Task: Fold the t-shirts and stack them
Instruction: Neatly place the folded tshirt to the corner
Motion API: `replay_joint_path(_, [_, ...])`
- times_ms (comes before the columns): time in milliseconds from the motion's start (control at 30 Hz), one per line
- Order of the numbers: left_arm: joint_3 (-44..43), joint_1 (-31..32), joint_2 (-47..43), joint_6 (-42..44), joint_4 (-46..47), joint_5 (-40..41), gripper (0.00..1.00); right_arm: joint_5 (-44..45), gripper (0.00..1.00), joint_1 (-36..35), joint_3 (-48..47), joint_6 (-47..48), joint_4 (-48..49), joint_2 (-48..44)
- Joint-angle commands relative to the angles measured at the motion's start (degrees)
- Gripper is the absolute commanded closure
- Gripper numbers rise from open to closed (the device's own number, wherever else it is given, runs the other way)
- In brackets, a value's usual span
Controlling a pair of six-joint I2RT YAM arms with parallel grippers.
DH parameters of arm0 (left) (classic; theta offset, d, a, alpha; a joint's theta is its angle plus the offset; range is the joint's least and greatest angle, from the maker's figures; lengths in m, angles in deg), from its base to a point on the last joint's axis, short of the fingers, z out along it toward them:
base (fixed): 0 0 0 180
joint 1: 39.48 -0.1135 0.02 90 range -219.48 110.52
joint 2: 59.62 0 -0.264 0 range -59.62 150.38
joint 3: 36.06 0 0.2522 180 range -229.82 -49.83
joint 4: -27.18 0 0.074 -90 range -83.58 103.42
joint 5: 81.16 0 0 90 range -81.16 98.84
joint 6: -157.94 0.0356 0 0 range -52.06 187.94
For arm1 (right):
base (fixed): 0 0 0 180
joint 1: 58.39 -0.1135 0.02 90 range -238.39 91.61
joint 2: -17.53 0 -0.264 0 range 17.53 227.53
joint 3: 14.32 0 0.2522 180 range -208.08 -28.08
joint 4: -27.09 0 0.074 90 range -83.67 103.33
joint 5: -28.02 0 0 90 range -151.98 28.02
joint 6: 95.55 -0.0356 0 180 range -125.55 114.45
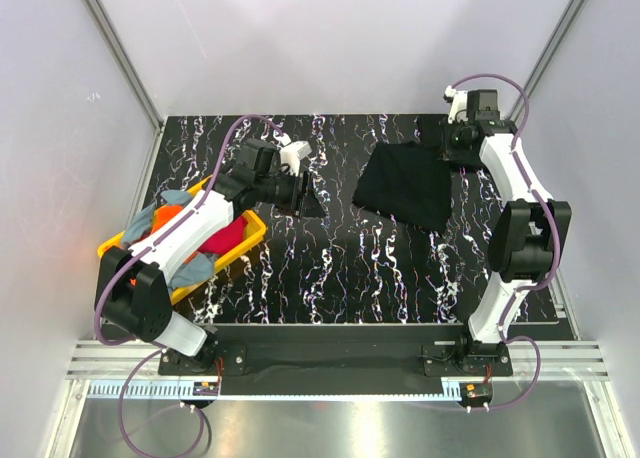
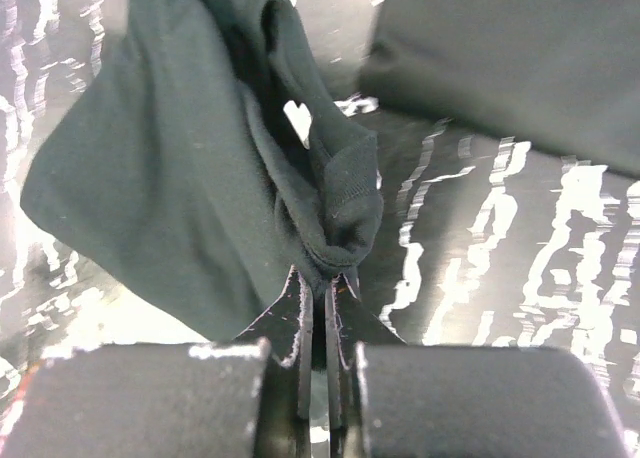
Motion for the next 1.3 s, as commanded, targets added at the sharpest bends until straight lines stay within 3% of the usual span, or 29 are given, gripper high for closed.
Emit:
replay_joint_path(0, [0.04, -0.09, -2.15, -0.51, 2.32, -1.78, 0.45, 6.22, 1.00, -0.14, -2.63, 3.44, 2.45, -1.79])
replay_joint_path(467, [0.22, -0.18, -2.24, -0.51, 2.40, -1.43, 0.45, 14.76, 1.00, -4.18, -6.15, 13.72, 4.64, -3.55])
replay_joint_path(867, [0.39, -0.09, -1.89, -0.42, 2.40, -1.78, 0.44, 21.26, 1.00, -4.27, -12.55, 16.98, 5.79, -0.48])
replay_joint_path(1267, [0.57, -0.09, -2.33, -0.77, 2.40, -2.13, 0.43, 16.88, 1.00, -0.94, -36.27, 13.21, -3.08, 15.86])
